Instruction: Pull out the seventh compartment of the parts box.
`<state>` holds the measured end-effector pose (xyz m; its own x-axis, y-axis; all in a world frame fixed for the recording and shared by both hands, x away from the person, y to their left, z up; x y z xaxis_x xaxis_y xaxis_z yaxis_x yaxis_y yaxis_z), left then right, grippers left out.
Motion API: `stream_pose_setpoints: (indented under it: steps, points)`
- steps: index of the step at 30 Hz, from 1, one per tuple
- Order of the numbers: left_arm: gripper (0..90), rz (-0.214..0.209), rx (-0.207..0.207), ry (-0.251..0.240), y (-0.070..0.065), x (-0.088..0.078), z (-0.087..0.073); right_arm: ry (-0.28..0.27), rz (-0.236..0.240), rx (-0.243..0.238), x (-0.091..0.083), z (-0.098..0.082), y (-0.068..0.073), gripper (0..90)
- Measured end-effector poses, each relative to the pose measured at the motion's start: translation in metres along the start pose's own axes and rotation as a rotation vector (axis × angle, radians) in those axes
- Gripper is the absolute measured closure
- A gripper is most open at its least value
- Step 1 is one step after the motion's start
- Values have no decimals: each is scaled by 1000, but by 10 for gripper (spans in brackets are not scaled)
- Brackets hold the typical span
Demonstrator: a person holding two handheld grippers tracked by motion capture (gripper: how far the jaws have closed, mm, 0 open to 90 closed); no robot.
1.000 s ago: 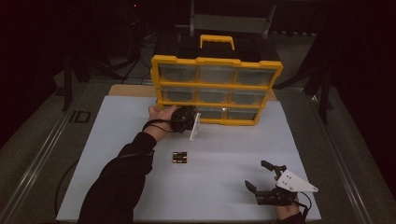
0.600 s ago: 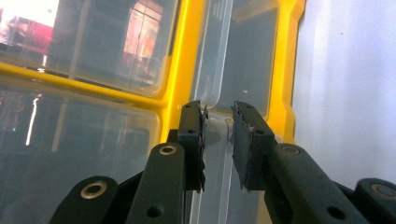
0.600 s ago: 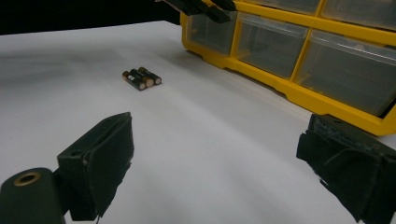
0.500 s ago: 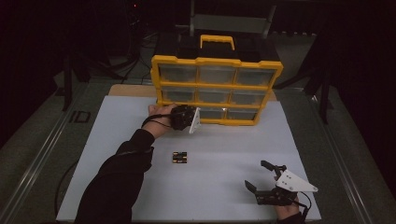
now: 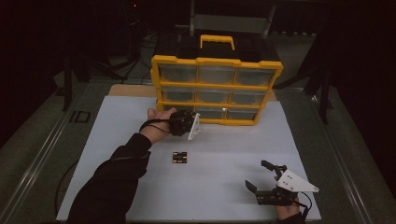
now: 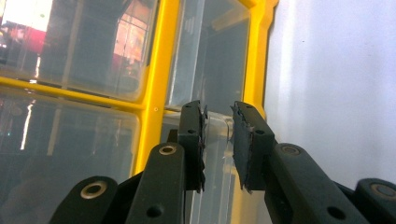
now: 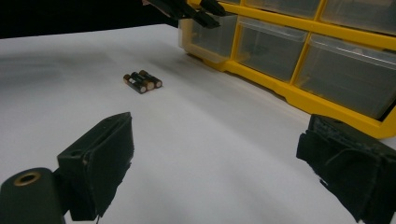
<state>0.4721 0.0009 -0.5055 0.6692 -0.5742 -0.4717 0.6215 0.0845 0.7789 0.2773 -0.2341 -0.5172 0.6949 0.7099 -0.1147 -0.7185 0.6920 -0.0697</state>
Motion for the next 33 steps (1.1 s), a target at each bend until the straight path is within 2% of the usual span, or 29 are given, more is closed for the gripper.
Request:
stream_pose_setpoints:
  steps: [3, 17, 21, 22, 33]
  points:
    - [731, -10, 26, 11, -2, -4, 1, -7, -2, -2, 0, 1, 0, 85]
    - [733, -3, 54, 24, -12, -14, 7, -12, 0, -5, 0, 1, 0, 85]
    - [733, -13, 64, 34, -14, -17, 9, -11, 0, -4, 0, 1, 0, 85]
    - [733, -11, 52, 21, -15, -18, 10, -11, 0, -4, 0, 1, 0, 85]
    - [732, -29, 44, 19, -21, -25, 15, -5, 1, -1, 0, 1, 1, 85]
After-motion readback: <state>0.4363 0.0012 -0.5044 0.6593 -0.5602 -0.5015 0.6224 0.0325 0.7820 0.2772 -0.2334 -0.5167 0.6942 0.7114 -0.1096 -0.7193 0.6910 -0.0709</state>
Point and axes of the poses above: each handheld gripper's, and its own axes: x roughly forward along the jaws, z roughly out of its top, y roughly to its left, the point moved 9 cm from there along x, roughly forward along the jaws, and after that the axes turned 10 degrees about -y, right-handed, at the moved point
